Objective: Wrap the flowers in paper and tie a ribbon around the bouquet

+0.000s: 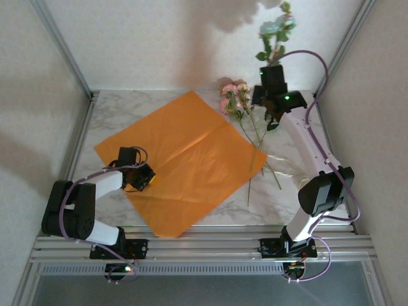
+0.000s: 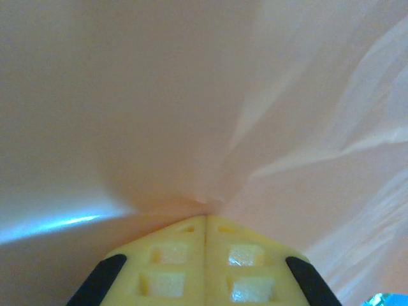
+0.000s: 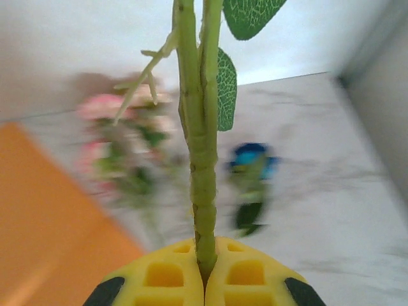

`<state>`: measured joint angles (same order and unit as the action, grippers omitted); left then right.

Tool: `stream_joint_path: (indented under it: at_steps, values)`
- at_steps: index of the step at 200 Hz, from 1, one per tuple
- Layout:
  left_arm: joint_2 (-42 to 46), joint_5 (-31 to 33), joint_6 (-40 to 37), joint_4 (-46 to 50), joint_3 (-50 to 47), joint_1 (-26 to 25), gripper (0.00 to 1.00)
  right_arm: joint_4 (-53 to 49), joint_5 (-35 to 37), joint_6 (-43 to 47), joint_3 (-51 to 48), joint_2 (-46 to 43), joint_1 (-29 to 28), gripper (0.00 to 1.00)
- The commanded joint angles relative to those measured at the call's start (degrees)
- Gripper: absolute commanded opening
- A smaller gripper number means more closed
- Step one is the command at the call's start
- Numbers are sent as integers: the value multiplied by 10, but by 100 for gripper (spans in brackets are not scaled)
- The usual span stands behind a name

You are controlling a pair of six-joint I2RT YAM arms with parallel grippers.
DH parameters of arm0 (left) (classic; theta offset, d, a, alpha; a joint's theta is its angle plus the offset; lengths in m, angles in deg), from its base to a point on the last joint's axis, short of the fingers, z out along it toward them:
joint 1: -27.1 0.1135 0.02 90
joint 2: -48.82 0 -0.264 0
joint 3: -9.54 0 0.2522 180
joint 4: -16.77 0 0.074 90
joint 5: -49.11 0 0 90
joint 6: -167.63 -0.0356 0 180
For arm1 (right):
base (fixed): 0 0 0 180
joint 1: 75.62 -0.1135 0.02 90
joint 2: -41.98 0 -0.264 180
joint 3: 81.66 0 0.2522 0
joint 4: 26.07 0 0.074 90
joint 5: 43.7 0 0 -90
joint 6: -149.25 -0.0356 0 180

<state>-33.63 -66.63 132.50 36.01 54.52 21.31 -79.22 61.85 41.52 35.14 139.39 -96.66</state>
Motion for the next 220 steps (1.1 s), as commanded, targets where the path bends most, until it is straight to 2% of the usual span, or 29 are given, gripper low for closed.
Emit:
stream_joint_path:
  at_steps: [1, 17, 42, 73, 104, 115, 118, 124, 138, 150, 164, 196, 220]
  values:
    - [20, -9, 68, 8, -41, -28, 0, 54, -218, -99, -20, 48, -70, 0]
    - [48, -8, 101, -2, -64, -37, 0, 77, -248, -144, 4, 97, -122, 0]
    - [75, -26, 140, -38, -101, -42, 0, 100, -272, -184, 52, 179, -164, 0]
    - [61, -35, 154, -68, -105, -44, 0, 118, -276, -216, 93, 268, -169, 0]
    - [69, -27, 158, -60, -91, -45, 0, 81, -298, -212, 180, 361, -172, 0]
    - [70, -28, 158, -59, -89, -45, 0, 39, -298, -201, 219, 393, -171, 20]
    - [70, -29, 157, -59, -88, -44, 0, 25, -297, -196, 232, 401, -170, 29]
    - [69, -31, 155, -58, -88, -45, 0, 8, -294, -187, 245, 407, -169, 40]
    - [68, -33, 153, -56, -87, -45, 0, -32, -276, -154, 270, 398, -163, 57]
    - [70, -33, 151, -54, -87, -45, 0, -56, -248, -125, 268, 365, -151, 62]
    - [70, -31, 150, -53, -87, -45, 0, -62, -224, -105, 222, 311, -121, 59]
    - [73, -22, 145, -49, -91, -42, 0, -55, -176, -25, 26, 163, 4, 51]
    - [72, -19, 141, -44, -86, -40, 0, -76, -129, 27, -56, 127, 87, 51]
